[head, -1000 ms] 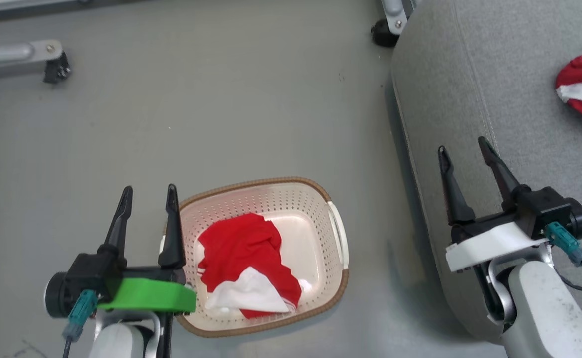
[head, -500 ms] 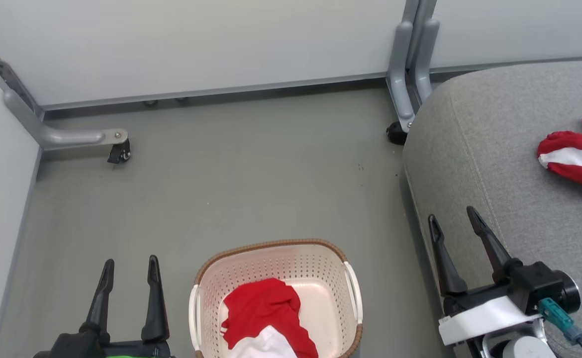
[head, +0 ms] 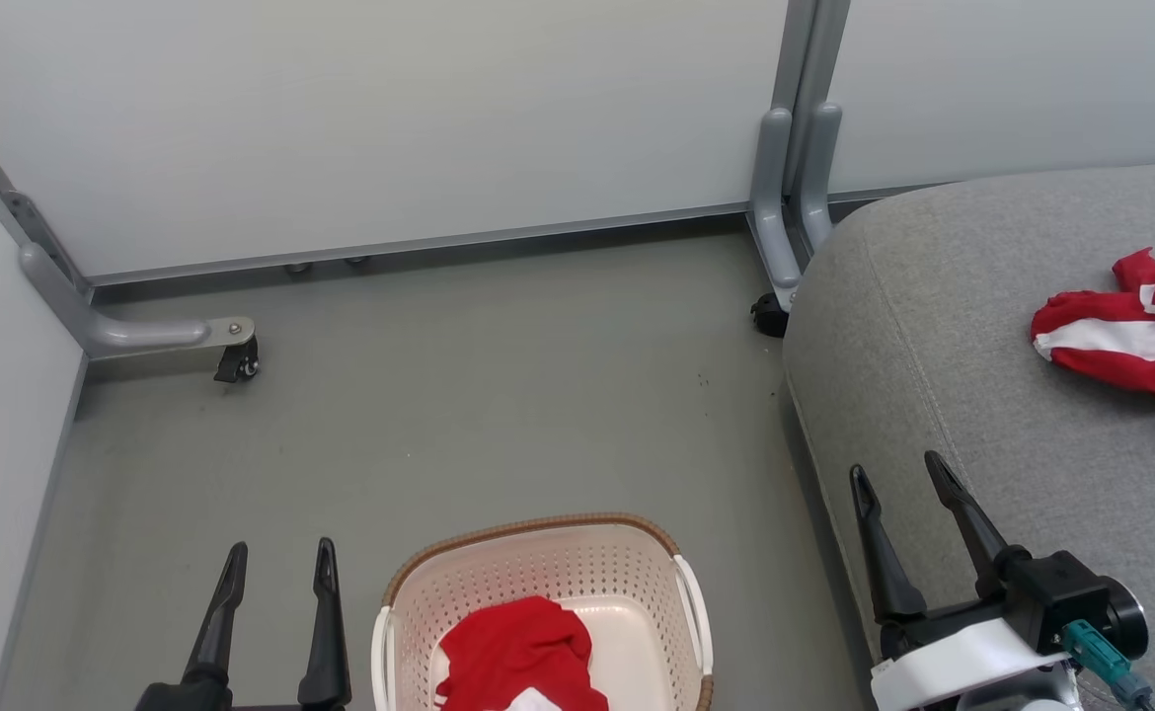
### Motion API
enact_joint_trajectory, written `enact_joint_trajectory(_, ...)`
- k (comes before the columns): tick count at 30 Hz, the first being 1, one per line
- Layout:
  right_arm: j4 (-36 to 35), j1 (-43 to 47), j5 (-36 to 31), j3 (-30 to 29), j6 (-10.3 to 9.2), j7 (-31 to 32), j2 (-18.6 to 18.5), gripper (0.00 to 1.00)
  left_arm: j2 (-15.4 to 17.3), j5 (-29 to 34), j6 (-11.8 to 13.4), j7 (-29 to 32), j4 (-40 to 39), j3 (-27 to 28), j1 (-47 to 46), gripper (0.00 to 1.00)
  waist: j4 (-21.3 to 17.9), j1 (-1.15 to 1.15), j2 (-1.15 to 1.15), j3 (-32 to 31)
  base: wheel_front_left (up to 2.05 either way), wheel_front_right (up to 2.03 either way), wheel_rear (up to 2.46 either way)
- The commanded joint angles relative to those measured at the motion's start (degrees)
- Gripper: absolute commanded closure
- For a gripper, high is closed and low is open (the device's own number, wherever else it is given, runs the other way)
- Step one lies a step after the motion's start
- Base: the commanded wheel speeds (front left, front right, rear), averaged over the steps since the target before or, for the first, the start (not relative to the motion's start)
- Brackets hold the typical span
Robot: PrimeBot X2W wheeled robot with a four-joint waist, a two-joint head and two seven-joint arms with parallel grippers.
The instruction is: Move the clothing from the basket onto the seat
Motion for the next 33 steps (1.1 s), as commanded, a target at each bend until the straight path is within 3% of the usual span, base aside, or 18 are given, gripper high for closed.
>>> enact_joint_trajectory(1,0.06,0.91,0.03,-0.27,-0.10,-0.19,0.23,0.00,0.08,0.49,-0.14,-0.02,0.24,-0.05,0.92,0.00,-0.13,0.01,0.00,-0.30,0.00,0.00,0.00)
enact_joint_trajectory(33,0.24,2.25,0.13,0.89,-0.10,-0.18,-0.30,0.00,0.07,0.55,-0.66,-0.03,1.41,-1.23,1.31,0.00,-0.03,0.01,0.00,-1.61,0.00,0.00,0.00)
